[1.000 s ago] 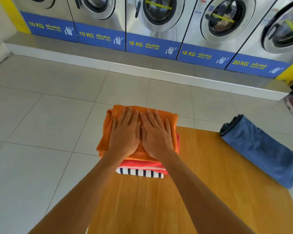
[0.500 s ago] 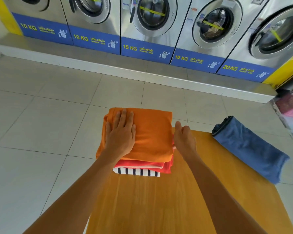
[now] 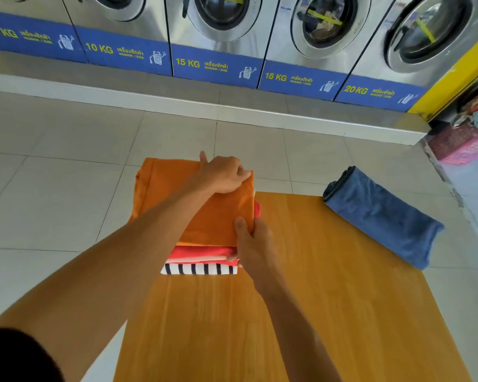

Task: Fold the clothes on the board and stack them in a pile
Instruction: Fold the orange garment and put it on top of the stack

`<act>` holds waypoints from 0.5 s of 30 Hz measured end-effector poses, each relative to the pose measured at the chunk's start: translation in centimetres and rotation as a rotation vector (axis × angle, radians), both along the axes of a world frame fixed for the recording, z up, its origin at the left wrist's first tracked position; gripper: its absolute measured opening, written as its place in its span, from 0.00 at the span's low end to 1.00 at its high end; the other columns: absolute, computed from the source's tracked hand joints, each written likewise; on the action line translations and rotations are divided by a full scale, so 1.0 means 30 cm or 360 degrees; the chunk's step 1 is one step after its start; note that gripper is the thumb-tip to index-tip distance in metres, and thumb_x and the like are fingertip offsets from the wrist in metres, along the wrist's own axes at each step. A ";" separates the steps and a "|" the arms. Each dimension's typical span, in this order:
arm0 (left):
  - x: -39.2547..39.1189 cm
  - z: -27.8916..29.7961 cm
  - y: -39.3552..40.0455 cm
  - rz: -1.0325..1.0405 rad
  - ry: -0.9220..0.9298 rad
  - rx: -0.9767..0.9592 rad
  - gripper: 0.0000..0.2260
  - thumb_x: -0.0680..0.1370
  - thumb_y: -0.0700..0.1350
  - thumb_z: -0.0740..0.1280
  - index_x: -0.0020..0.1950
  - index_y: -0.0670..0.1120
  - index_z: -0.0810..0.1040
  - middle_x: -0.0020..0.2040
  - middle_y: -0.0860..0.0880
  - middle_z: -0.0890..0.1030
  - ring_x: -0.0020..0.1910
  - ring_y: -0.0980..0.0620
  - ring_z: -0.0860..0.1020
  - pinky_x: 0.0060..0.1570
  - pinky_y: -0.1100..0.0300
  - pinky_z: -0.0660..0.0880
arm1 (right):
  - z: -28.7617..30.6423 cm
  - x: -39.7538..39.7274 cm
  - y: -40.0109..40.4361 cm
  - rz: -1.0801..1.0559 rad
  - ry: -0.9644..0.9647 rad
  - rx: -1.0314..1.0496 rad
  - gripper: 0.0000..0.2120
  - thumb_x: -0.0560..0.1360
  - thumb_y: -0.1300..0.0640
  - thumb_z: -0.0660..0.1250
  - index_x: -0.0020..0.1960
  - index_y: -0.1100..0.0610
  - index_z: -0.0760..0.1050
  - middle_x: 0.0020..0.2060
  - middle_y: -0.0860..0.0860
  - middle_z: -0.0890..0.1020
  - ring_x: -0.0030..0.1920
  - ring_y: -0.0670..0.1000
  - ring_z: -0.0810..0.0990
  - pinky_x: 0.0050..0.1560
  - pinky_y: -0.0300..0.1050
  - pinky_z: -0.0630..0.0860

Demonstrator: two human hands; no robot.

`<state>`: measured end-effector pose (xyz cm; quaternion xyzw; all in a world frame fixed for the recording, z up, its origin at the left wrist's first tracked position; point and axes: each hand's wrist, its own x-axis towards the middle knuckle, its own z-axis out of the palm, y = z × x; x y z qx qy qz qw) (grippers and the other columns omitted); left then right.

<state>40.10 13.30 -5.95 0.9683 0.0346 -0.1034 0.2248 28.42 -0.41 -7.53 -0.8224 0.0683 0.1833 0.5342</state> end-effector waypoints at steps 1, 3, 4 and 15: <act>0.009 -0.022 0.000 -0.0005 -0.0003 0.0027 0.17 0.81 0.60 0.56 0.53 0.49 0.77 0.51 0.48 0.82 0.58 0.46 0.78 0.73 0.36 0.50 | -0.005 -0.006 -0.002 -0.0017 -0.0005 0.0013 0.14 0.82 0.44 0.58 0.50 0.54 0.73 0.40 0.58 0.82 0.35 0.59 0.83 0.38 0.58 0.82; 0.018 -0.052 -0.001 0.0096 -0.0120 -0.0026 0.15 0.79 0.59 0.61 0.56 0.50 0.76 0.55 0.49 0.82 0.58 0.45 0.78 0.70 0.40 0.61 | -0.013 -0.029 -0.015 -0.0054 -0.0044 -0.0017 0.12 0.82 0.46 0.59 0.49 0.54 0.73 0.39 0.58 0.84 0.34 0.57 0.85 0.35 0.53 0.82; 0.021 -0.056 -0.004 0.0181 -0.0198 -0.0089 0.14 0.79 0.59 0.62 0.56 0.50 0.76 0.55 0.49 0.81 0.56 0.45 0.79 0.66 0.44 0.66 | -0.016 -0.045 -0.020 -0.0078 -0.0072 -0.0033 0.12 0.82 0.46 0.59 0.49 0.55 0.73 0.37 0.58 0.85 0.32 0.55 0.85 0.32 0.49 0.80; -0.024 -0.020 0.047 0.0270 -0.0510 -0.0234 0.17 0.79 0.59 0.62 0.62 0.51 0.77 0.63 0.50 0.80 0.63 0.48 0.76 0.70 0.40 0.64 | -0.003 -0.089 -0.049 -0.0332 -0.0160 -0.0021 0.08 0.79 0.46 0.65 0.51 0.51 0.76 0.41 0.46 0.85 0.42 0.49 0.85 0.42 0.53 0.83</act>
